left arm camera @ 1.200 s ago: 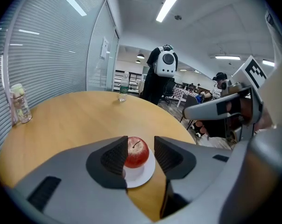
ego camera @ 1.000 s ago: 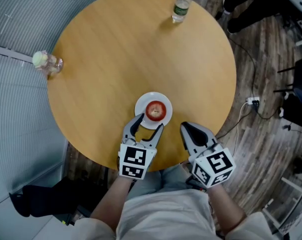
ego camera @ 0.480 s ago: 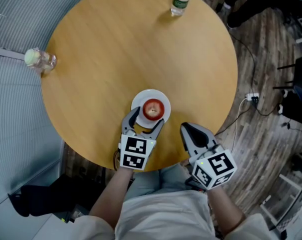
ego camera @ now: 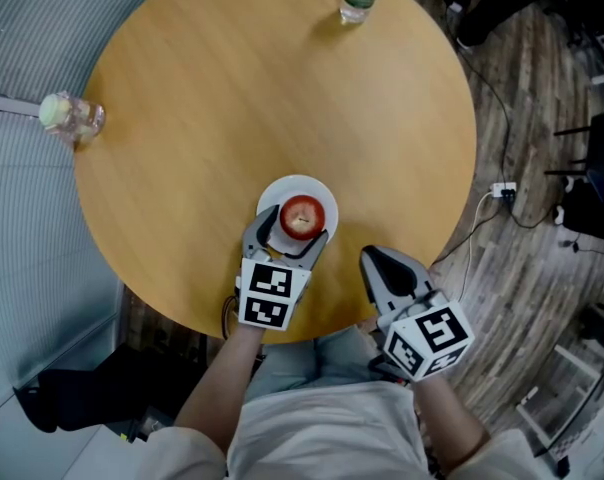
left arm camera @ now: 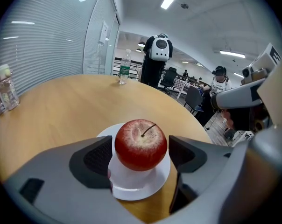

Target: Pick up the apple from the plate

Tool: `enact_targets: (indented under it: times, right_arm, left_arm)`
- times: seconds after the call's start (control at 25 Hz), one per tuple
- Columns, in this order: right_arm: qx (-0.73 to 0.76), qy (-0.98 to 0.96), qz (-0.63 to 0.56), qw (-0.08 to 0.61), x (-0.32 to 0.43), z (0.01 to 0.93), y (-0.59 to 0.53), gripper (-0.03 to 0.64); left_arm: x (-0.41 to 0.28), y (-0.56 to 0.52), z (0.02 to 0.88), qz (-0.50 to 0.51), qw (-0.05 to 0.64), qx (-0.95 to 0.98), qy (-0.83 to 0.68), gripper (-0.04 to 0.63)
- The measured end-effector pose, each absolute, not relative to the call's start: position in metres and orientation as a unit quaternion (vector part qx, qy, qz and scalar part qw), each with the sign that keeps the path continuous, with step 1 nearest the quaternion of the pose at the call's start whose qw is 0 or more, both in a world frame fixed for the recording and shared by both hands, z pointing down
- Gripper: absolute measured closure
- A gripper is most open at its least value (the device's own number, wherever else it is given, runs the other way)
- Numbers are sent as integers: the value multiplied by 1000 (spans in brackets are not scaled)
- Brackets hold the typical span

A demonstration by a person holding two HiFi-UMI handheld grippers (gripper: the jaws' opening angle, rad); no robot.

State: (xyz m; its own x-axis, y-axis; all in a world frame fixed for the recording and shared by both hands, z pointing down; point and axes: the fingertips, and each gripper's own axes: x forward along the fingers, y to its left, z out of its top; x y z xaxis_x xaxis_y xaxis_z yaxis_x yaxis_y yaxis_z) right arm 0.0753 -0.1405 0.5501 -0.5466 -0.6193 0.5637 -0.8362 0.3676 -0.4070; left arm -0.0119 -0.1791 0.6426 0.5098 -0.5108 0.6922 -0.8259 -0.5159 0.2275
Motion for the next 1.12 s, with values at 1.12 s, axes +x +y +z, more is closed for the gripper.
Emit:
enact_targets:
  times: [1.12]
  right_arm:
    - [443,-818,332,157,77,545,-137,580]
  left_arm:
    - [-17,-183,623,266,268,820,-430,219]
